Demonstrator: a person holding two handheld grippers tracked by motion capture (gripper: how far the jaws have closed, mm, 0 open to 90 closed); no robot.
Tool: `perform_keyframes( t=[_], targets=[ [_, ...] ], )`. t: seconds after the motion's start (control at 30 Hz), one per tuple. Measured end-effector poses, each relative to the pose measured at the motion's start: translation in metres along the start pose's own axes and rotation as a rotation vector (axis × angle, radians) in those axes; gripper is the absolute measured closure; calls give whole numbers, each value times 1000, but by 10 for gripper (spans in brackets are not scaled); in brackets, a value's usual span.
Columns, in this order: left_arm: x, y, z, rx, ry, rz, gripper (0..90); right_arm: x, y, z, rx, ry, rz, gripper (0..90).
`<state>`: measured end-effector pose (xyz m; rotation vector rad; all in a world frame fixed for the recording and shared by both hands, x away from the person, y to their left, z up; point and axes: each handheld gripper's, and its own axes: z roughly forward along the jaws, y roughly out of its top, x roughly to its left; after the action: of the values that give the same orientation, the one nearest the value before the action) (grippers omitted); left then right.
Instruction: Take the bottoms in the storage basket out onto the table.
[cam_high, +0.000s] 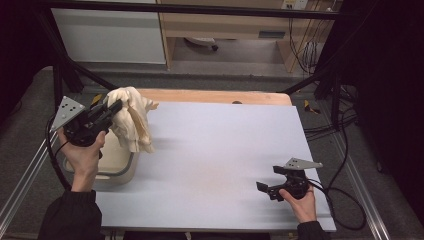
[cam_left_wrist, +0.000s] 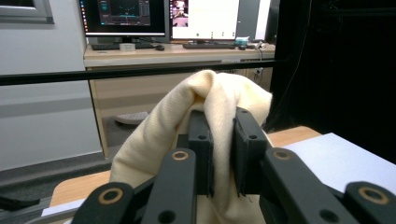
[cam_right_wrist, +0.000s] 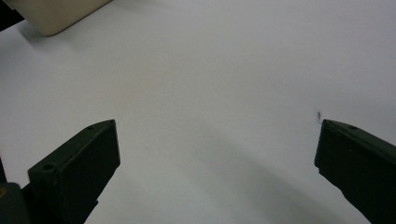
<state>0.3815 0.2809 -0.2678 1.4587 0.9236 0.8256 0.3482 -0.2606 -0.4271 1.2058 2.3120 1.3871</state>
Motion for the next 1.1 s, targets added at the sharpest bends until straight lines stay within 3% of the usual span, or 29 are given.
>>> perform_keyframes(
  t=[1.1],
  targets=[
    [-30,0,21,6,-76,4,795,0,0,0,-1,0,-1,5]
  ],
)
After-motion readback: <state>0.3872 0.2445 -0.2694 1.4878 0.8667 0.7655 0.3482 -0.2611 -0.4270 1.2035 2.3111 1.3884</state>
